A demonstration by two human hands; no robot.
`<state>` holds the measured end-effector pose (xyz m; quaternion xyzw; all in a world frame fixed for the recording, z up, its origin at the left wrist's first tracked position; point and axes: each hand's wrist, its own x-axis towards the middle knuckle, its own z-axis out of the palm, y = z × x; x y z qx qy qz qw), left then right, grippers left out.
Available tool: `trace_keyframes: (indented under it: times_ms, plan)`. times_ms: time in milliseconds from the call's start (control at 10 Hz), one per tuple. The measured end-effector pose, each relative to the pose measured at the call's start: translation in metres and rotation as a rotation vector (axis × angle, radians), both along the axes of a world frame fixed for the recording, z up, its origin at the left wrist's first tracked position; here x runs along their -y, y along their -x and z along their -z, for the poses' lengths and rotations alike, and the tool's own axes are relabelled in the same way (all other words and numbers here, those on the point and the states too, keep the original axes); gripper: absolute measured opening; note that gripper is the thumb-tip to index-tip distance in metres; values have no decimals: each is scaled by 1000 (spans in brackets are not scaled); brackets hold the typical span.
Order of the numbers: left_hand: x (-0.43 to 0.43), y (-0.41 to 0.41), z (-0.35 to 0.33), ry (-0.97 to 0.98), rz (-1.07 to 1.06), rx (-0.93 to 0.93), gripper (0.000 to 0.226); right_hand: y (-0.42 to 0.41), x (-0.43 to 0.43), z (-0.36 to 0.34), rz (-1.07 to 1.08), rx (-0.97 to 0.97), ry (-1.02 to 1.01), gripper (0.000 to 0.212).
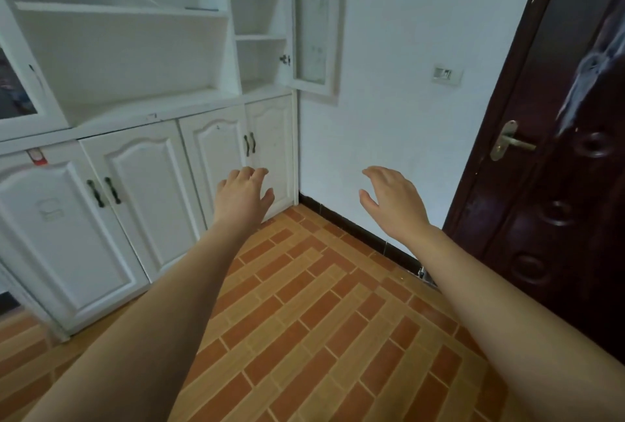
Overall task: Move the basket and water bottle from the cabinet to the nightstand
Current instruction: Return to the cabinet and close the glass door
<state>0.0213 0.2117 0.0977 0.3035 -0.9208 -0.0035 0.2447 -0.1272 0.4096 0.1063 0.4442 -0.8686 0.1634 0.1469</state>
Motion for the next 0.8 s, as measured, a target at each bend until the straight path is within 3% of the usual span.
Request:
trace_keyframes:
  times_ms: [800]
  plan:
    - [250, 264, 0, 34, 27, 7, 43, 264, 244, -12, 37, 17, 18, 42]
